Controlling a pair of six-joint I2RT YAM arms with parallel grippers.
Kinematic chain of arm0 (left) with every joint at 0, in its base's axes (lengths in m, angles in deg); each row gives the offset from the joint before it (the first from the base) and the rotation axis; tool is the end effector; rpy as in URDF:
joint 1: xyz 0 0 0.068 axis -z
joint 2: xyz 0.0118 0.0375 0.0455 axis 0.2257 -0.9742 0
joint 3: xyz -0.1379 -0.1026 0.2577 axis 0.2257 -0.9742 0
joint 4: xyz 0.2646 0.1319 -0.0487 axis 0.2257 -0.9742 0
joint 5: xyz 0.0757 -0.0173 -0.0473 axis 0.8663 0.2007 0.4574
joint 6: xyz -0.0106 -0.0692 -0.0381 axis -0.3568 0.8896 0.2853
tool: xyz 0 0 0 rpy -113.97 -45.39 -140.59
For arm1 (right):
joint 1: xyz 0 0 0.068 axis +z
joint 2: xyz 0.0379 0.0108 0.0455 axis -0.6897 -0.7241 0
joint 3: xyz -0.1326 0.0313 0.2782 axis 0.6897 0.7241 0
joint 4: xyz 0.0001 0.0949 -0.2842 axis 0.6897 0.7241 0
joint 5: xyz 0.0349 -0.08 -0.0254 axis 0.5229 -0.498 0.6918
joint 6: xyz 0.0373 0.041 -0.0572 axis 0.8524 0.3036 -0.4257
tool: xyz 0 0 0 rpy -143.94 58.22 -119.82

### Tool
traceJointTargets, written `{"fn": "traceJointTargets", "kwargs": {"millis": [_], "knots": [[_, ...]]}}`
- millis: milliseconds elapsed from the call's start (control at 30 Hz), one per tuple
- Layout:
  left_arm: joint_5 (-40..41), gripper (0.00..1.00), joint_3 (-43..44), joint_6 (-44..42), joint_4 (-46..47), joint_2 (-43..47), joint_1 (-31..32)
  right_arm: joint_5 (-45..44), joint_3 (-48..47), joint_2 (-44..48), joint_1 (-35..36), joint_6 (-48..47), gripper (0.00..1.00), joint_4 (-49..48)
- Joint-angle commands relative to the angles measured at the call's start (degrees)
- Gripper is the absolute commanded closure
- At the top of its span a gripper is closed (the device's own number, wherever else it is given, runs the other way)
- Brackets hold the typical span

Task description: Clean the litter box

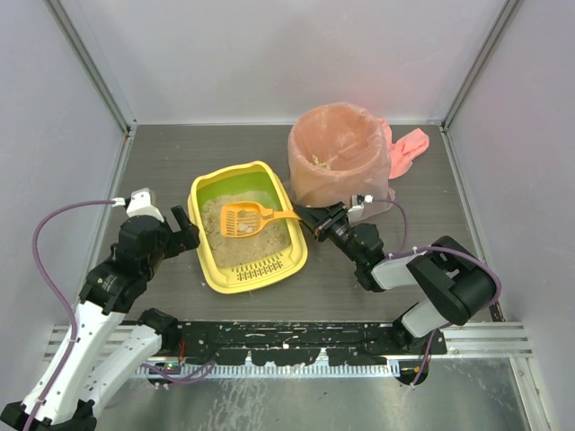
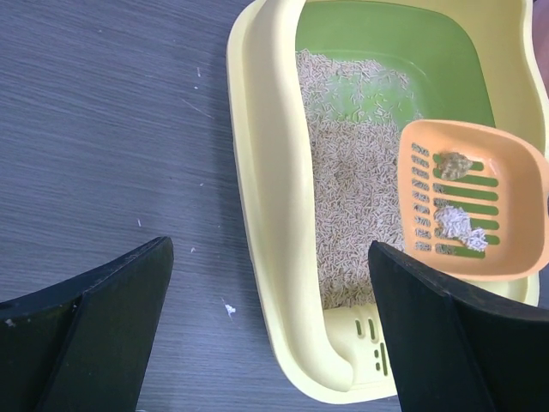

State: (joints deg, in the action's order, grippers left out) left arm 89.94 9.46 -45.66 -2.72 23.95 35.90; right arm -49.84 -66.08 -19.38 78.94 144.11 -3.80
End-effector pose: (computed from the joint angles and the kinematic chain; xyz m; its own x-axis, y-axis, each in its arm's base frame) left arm 0.1523 -0.0405 0.3289 -0.4811 -0.3239 -0.8147 -0.1492 0.9459 -0.2880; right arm 0.2463 0.1806 0.1831 -0.6243 0.7734 -0.1105 -0.1273 0.0388 0.9911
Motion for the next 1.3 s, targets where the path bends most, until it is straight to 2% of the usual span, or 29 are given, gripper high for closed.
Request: {"fn": "traceJointTargets", "kwargs": {"millis": [0,133,267,400,533,733,1067,1267], "knots": [[0.45,0.02,1.05,0.37,1.04,-0.13,0.09,-1.81,1.84,1.67,-2.34,2.1,0.99,-5.78],[0.39,0.02,-0.55,0.31,3.03,0.57,0.09,1.11,-3.46,1.07,2.73,-1.09,0.99,-1.84],[0.54,0.02,1.49,0.3,0.85,-0.32,0.09,-2.0,1.37,1.83,-2.05,3.18,0.99,-5.35],[1.18,0.02,-0.09,-0.04,2.41,1.26,0.09,0.36,-3.7,0.41,2.13,-0.15,1.0,-2.65],[1.17,0.02,1.55,-0.06,0.59,-0.07,0.09,-1.66,0.18,0.78,-1.55,3.13,0.99,-5.7],[0.9,0.02,0.08,0.03,2.41,0.32,0.09,1.48,-3.08,4.45,0.35,0.54,0.99,-1.28],[1.83,0.02,-0.11,0.04,1.36,1.06,0.09,-0.17,-6.44,23.32,-4.22,-4.7,0.99,21.14],[1.27,0.02,-0.4,0.54,1.38,1.3,0.13,5.46,-13.48,29.49,-14.31,-5.43,0.99,29.66]]}}
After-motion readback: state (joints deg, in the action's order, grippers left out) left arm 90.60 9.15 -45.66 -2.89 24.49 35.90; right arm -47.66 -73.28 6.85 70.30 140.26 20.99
